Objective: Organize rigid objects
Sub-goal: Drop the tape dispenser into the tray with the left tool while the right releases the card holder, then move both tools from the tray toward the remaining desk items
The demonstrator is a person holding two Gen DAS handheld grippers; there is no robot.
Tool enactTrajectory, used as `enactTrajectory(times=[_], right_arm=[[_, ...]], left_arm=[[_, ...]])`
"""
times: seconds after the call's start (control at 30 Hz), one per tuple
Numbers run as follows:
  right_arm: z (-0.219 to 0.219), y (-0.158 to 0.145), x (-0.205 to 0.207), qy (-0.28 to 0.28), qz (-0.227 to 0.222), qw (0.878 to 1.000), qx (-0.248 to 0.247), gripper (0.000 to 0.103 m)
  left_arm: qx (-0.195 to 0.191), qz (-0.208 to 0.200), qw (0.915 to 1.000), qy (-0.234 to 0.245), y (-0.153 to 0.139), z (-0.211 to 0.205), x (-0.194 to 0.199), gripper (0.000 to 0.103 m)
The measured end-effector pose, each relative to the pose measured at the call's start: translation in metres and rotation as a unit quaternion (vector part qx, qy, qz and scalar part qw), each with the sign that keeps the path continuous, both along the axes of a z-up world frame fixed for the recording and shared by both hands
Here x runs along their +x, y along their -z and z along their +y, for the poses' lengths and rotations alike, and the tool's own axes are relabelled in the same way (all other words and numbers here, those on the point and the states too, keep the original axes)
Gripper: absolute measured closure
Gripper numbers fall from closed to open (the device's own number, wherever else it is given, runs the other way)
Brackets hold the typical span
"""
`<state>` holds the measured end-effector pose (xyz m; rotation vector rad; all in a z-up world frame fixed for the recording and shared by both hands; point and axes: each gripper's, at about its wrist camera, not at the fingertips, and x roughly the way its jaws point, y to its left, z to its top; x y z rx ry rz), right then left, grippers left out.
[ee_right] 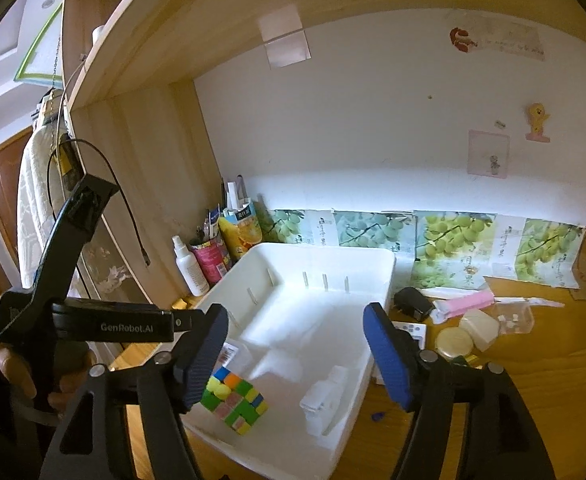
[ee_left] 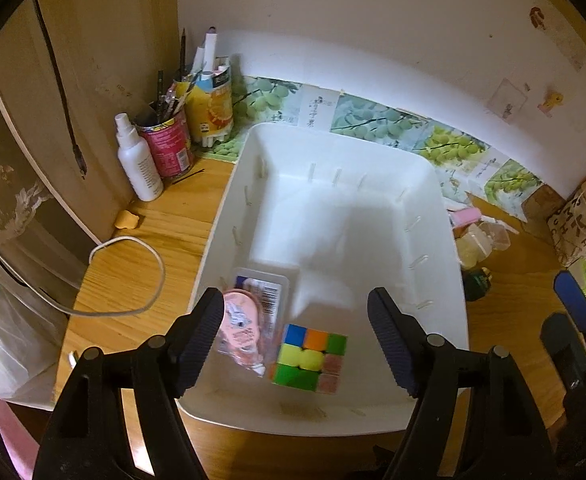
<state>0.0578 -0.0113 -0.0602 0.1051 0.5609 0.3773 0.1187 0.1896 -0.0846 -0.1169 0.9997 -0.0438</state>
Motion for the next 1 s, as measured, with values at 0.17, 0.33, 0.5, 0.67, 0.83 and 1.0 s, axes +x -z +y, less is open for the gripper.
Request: enactTrajectory(times=[0.17, 0.33, 0.5, 0.67, 0.83, 1.0], right_arm=[[-0.011, 0.000, -0.011, 0.010, 0.000, 1.000, -0.024, 0.027], [-0.029, 0.001, -0.021, 0.022, -0.003, 0.998, -0.050, 0.023], [-0.054, 0.003, -0.024, 0.030, 0.006, 0.997, -0.068, 0.023], [-0.085, 0.003, -0.023, 0.028, 0.021, 0.996, -0.079, 0.023], [-0.124, 0.002, -0.016, 0.028, 0.034, 0.995, -0.094, 0.023], [-0.163, 0.003, -0.003, 0.027, 0.040, 0.992, -0.115, 0.022]], left_arm=[[-0.020, -0.007, 0.9997, 0.009, -0.002, -0.018, -0.003, 0.026], [-0.024, -0.012, 0.9993, 0.025, -0.005, -0.043, -0.006, 0.026], [-0.024, 0.002, 0.9989, 0.039, -0.002, -0.076, -0.007, 0.026], [-0.045, 0.023, 0.9980, 0.039, 0.004, -0.109, -0.007, 0.026], [-0.067, 0.054, 0.9960, 0.021, 0.013, -0.142, -0.003, 0.026], [-0.074, 0.071, 0.9947, 0.004, 0.019, -0.176, 0.005, 0.026]])
